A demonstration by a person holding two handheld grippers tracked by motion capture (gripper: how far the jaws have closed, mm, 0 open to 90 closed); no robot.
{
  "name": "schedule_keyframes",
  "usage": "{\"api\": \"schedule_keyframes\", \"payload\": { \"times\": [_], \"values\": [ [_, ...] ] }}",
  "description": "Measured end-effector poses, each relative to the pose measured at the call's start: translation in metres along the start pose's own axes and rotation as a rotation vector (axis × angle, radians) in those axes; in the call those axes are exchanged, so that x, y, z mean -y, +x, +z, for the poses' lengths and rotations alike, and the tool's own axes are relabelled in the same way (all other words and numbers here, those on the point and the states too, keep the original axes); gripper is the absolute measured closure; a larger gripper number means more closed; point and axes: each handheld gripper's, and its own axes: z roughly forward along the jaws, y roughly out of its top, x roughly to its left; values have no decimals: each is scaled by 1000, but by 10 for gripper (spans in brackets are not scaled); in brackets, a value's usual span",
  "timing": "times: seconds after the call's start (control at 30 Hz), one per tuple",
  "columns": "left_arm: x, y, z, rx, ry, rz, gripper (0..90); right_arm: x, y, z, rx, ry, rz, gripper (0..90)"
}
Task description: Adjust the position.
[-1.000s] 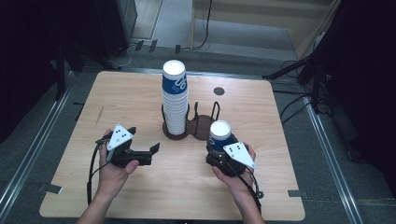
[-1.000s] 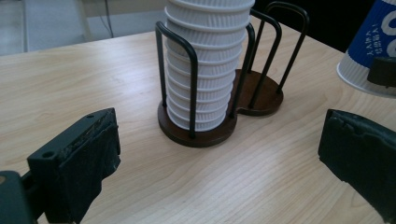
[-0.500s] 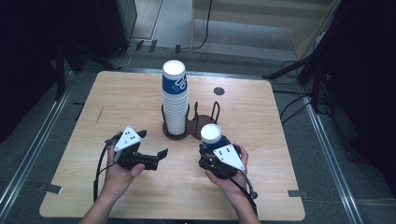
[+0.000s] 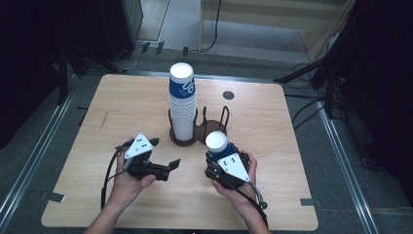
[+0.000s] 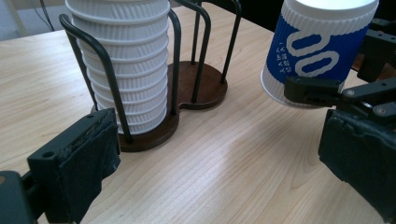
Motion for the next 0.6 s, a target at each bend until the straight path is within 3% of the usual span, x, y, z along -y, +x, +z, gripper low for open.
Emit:
{"api": "schedule_keyframes", "payload": {
  "times": [0.6],
  "values": [
    [0,-9,4,35,9,20,0,1,20,-2,-1,-19,-114,184]
  ]
}}
